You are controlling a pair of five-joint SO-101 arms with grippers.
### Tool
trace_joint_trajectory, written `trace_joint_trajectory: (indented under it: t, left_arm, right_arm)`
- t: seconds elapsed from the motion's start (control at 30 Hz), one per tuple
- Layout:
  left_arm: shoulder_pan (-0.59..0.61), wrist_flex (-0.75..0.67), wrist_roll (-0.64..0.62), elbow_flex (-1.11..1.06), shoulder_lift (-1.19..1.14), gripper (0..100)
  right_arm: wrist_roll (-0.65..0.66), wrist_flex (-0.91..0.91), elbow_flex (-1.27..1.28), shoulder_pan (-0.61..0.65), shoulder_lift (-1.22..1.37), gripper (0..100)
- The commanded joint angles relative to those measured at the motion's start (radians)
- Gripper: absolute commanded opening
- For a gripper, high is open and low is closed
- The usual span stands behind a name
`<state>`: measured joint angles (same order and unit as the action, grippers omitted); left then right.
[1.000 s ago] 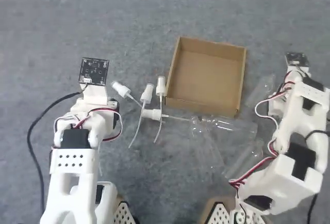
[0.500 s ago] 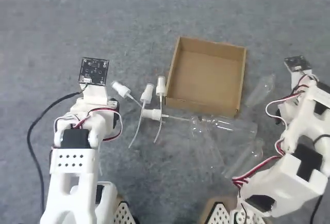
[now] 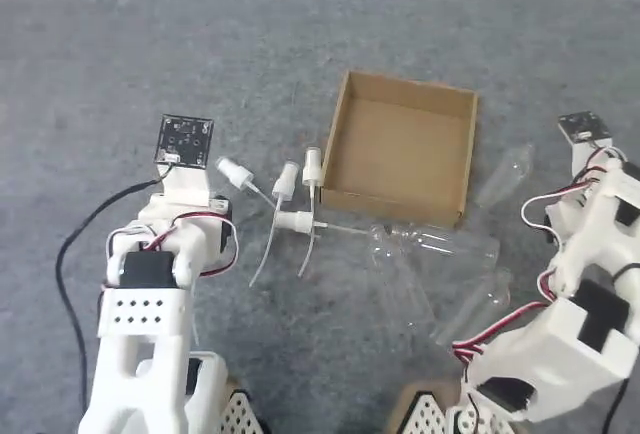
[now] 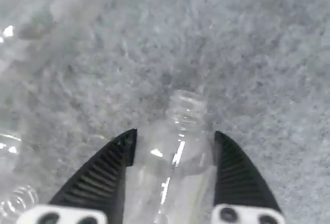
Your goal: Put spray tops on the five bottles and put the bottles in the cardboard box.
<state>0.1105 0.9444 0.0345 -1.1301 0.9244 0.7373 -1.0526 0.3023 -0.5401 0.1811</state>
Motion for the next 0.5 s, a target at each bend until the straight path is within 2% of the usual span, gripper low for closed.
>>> trace_joint_trajectory:
  t: [0.0, 0.47]
  left_arm:
    - [0.0, -0.023, 0.009, 0.012, -0.002, 1]
    - [0.002, -0.025, 0.009, 0.012, -0.002, 1]
  right_arm:
    - [-0.029, -0.039, -0.044, -0.012, -0.005, 20.2]
    - [-0.021, -0.058, -0.017, -0.048, -0.002, 20.3]
